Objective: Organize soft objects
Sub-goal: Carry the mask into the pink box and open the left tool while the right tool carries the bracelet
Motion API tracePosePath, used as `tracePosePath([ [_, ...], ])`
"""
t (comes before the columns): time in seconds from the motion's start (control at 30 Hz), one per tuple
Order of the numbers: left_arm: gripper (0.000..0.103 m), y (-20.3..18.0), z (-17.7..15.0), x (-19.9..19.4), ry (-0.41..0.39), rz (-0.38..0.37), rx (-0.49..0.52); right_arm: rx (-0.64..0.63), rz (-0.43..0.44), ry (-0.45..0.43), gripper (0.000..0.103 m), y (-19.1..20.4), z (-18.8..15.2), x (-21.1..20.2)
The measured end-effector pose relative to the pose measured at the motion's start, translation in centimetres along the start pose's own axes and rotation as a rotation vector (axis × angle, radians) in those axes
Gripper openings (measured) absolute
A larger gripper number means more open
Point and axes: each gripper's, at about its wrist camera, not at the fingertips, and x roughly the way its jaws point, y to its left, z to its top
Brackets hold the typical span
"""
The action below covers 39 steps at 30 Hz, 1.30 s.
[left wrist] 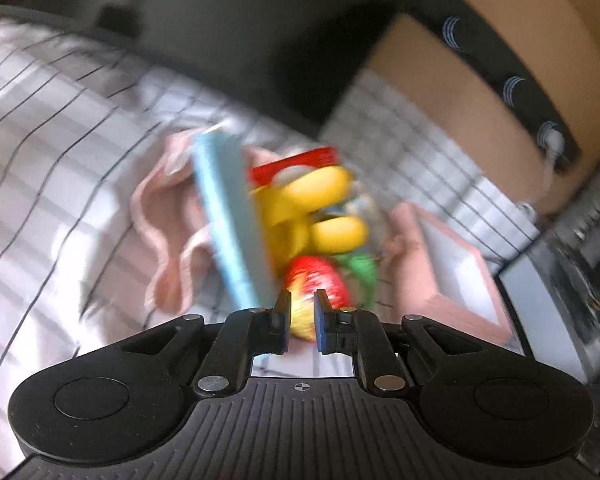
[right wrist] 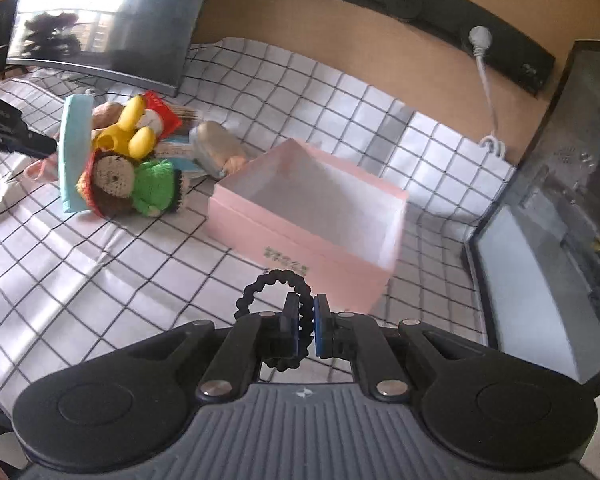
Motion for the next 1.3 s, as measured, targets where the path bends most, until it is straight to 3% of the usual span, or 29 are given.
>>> tracePosePath([
  [0.17,0.017,1.0,-1.2,-0.4,0.005,0.009,-0.023,0.027,0.209,0.009,0.007,3.1,2.0,2.2],
  [0.3,0.017,1.0,-2.5,-0.6,0.056,-0.083,-0.011,-0.024,0.377,0.025,0.007,7.6,4.2,4.3],
  [0.4,0.017,1.8,-3.9,-1.3,0.072,-0.039,-0.005,-0.118,0.428,0.044,0.007,11.2,4.5,5.7],
  [0.53,0.017,3.9,-3.9,-1.8,0.045,-0.014,-0.102,-0.189,0.47,0.068,0.007,13.8,4.4,6.1],
  [0.77,0.017,3.4,-0.6,1.6,-0.078,-0.026,-0.105,-0.206,0.435,0.093,0.007,13.2,3.6,5.3],
  [1.03,0.018,3.1,1.4,8.0,-0.029,0.006,-0.105,-0.151,0.333,0.141,0.007,10.3,1.7,4.4],
  [1.2,0.019,3.4,0.8,7.5,-0.014,0.025,-0.131,-0.105,0.28,0.157,0.007,8.9,0.6,4.1],
  [1.3,0.02,2.8,0.2,4.6,-0.075,0.117,-0.111,-0.079,0.253,0.159,0.007,8.1,0.4,4.0],
])
